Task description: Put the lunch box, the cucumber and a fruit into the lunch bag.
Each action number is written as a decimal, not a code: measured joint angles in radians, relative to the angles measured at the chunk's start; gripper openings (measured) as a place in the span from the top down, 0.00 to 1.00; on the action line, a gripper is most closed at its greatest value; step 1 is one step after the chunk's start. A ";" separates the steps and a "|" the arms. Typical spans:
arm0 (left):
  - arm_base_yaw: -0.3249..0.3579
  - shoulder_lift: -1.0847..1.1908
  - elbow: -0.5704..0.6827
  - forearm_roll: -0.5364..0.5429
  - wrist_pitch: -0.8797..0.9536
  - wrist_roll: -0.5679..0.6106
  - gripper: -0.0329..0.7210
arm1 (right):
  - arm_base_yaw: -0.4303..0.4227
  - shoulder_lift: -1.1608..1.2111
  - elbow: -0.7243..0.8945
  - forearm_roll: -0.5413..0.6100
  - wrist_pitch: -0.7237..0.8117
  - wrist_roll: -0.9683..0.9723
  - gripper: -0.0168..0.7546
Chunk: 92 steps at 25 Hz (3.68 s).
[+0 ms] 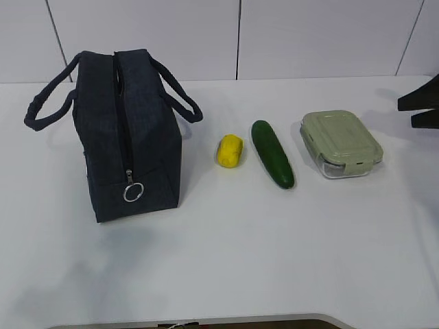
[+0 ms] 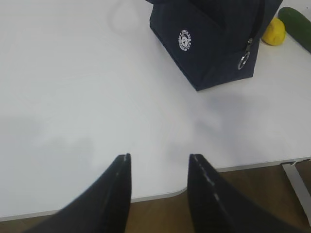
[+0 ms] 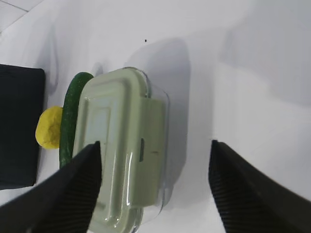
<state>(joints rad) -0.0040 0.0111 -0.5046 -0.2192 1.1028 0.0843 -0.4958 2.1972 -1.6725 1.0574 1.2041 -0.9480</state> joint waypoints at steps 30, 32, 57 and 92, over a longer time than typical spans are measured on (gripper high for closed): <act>0.000 0.000 0.000 0.002 0.000 0.000 0.58 | 0.107 0.160 -0.043 0.095 -0.012 -0.007 0.23; 0.000 0.000 0.000 0.002 0.000 0.000 0.58 | 0.121 0.160 -0.043 0.095 -0.012 -0.003 0.23; 0.000 0.000 0.000 0.002 0.000 0.000 0.58 | 0.147 0.160 -0.043 0.080 -0.014 0.003 0.22; 0.000 0.000 0.000 0.002 0.000 0.000 0.58 | 0.147 0.164 -0.049 0.071 0.004 0.086 0.48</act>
<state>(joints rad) -0.0040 0.0111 -0.5046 -0.2174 1.1028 0.0843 -0.3487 2.3614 -1.7216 1.1285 1.2079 -0.8623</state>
